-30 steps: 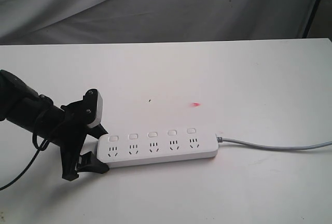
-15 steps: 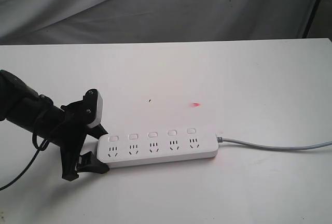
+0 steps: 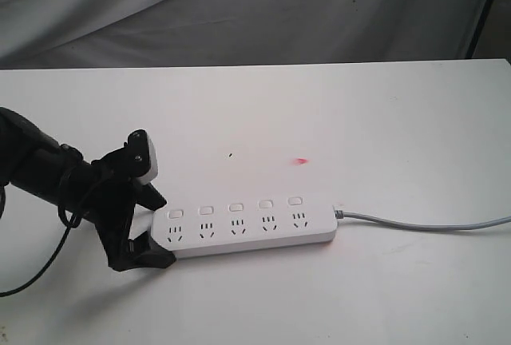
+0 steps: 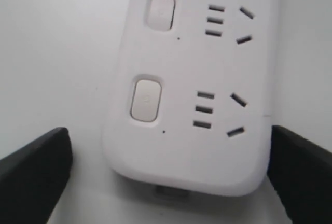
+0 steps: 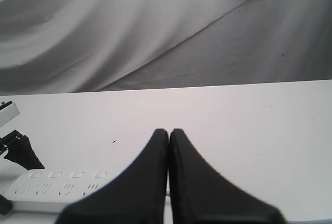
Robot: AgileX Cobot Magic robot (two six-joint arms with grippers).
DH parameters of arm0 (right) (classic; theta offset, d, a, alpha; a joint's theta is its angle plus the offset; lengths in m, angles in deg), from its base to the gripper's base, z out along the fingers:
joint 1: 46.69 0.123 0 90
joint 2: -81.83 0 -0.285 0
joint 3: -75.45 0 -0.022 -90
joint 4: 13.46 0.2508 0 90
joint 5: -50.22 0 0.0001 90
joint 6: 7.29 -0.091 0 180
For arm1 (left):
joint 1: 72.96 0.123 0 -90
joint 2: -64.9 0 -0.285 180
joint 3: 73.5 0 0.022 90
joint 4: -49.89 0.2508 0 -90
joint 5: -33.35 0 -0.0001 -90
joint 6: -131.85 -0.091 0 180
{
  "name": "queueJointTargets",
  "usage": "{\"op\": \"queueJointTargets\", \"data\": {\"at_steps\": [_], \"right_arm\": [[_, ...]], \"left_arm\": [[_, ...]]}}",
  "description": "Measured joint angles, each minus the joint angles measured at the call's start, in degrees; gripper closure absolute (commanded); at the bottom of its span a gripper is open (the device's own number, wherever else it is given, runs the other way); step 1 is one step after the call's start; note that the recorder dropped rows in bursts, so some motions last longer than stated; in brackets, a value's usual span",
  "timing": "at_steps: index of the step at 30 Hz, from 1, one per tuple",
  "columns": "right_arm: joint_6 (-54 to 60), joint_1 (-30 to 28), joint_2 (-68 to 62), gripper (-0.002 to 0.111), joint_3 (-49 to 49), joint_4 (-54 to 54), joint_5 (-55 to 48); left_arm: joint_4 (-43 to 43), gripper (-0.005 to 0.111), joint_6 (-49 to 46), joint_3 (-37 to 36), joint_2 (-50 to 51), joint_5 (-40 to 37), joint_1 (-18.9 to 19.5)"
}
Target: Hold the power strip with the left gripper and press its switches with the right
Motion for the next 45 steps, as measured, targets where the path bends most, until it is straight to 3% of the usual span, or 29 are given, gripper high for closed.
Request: {"op": "queueJointTargets", "data": {"at_steps": [7, 12, 20, 24, 32, 39, 45], "right_arm": [[0.00, 0.00, 0.00, 0.108, 0.00, 0.00, 0.00], [0.00, 0.00, 0.00, 0.108, 0.00, 0.00, 0.00], [0.00, 0.00, 0.00, 0.108, 0.00, 0.00, 0.00], [0.00, 0.00, 0.00, 0.108, 0.00, 0.00, 0.00], [0.00, 0.00, 0.00, 0.108, 0.00, 0.00, 0.00], [0.00, 0.00, 0.00, 0.108, 0.00, 0.00, 0.00], [0.00, 0.00, 0.00, 0.108, 0.00, 0.00, 0.00]], "left_arm": [[6.09, 0.013, 6.82, 0.13, -3.10, 0.12, 0.00], [11.31, 0.013, 13.34, 0.13, -12.33, 0.24, 0.00], [12.67, 0.016, 25.55, 0.13, -27.88, 4.59, 0.00], [12.67, 0.038, 30.09, 0.13, -34.64, 8.64, 0.00], [12.67, 0.104, 34.01, 0.13, -43.43, 10.98, 0.00], [12.67, 0.107, 36.33, 0.13, -46.57, 8.44, 0.00], [16.12, 0.107, 48.12, 0.13, -49.15, 10.31, 0.00]]}}
